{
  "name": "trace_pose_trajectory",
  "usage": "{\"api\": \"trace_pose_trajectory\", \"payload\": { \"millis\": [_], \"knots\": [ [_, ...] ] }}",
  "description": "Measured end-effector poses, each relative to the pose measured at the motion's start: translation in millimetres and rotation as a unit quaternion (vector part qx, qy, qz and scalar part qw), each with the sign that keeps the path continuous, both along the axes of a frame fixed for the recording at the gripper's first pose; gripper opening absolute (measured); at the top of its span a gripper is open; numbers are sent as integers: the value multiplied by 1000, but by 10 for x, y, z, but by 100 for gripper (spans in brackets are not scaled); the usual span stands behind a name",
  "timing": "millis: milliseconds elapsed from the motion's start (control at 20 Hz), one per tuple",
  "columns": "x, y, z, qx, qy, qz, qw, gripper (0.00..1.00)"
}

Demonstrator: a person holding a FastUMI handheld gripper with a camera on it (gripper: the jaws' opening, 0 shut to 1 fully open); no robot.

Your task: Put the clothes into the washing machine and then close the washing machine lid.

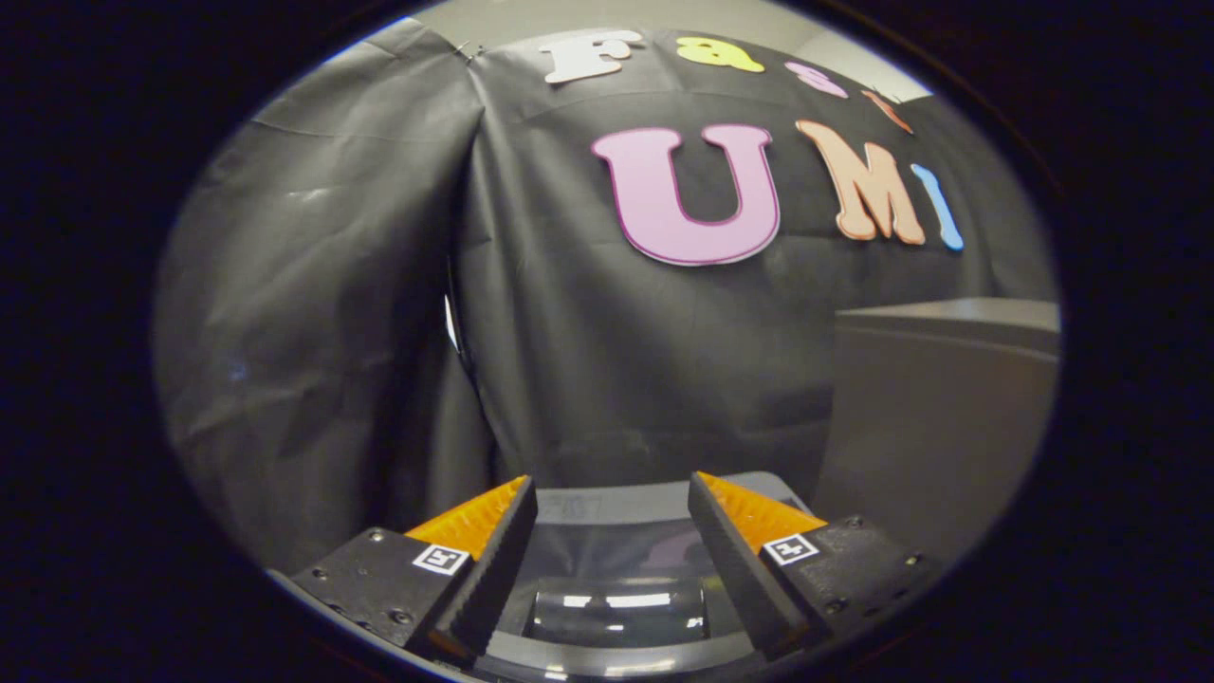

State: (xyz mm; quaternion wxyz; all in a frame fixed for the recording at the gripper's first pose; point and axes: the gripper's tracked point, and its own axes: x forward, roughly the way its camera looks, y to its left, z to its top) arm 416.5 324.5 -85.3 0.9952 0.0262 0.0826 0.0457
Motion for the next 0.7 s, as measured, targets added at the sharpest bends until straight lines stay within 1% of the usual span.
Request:
{"api": "trace_pose_trajectory", "payload": {
  "millis": [150, 300, 500, 700],
  "knots": [
    [-179, -73, -54, -28, 5, 3, 1000, 97],
    [-331, -124, -22, -36, 0, 5, 999, 97],
    [-830, -230, 12, -20, 9, 12, 1000, 97],
    [-1251, -364, 40, -20, 23, 11, 999, 97]
  ]
}}
